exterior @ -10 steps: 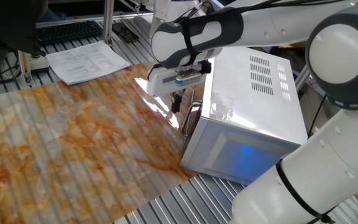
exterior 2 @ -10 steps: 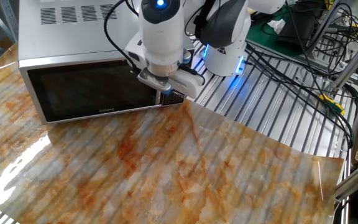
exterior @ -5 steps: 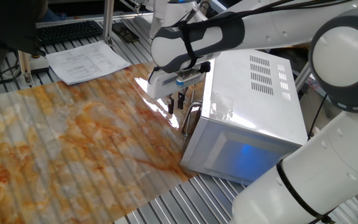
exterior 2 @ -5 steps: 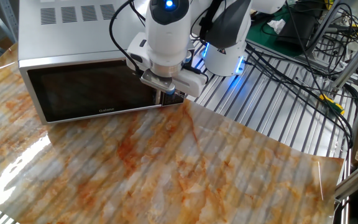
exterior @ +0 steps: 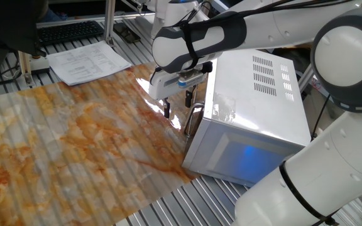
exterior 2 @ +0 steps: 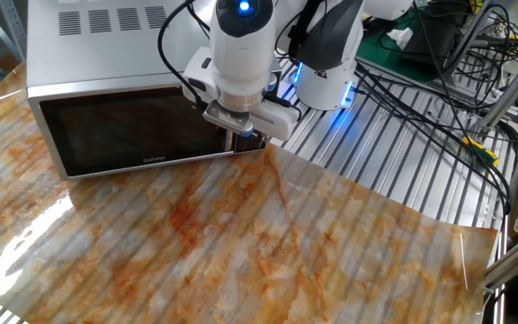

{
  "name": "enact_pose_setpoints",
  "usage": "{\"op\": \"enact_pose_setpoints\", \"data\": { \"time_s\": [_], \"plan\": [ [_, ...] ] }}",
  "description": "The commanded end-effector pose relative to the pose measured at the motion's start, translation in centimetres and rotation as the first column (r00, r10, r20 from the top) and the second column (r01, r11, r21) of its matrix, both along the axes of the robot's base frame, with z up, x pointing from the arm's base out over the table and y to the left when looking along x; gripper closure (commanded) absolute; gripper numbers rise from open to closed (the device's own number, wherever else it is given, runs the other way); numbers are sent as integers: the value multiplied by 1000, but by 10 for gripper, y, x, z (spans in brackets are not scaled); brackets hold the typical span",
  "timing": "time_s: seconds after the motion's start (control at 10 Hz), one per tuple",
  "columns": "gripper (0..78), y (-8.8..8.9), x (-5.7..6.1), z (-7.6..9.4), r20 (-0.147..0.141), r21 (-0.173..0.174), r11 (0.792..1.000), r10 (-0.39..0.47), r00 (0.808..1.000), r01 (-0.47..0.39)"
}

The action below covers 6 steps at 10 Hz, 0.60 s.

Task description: Open the microwave door

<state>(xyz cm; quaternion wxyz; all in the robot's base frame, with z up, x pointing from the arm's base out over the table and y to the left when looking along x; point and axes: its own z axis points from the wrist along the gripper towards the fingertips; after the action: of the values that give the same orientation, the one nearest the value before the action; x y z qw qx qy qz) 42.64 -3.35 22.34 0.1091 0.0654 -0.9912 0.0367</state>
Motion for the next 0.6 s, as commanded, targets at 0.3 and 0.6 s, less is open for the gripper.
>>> {"op": "enact_pose_setpoints", "data": {
  "time_s": [0.3,0.6],
  "plan": [
    [1,-5,-9,1,-17,-11,1000,17,1000,-17],
    [1,-9,-10,3,-17,-20,999,28,999,-28]
  ]
}}
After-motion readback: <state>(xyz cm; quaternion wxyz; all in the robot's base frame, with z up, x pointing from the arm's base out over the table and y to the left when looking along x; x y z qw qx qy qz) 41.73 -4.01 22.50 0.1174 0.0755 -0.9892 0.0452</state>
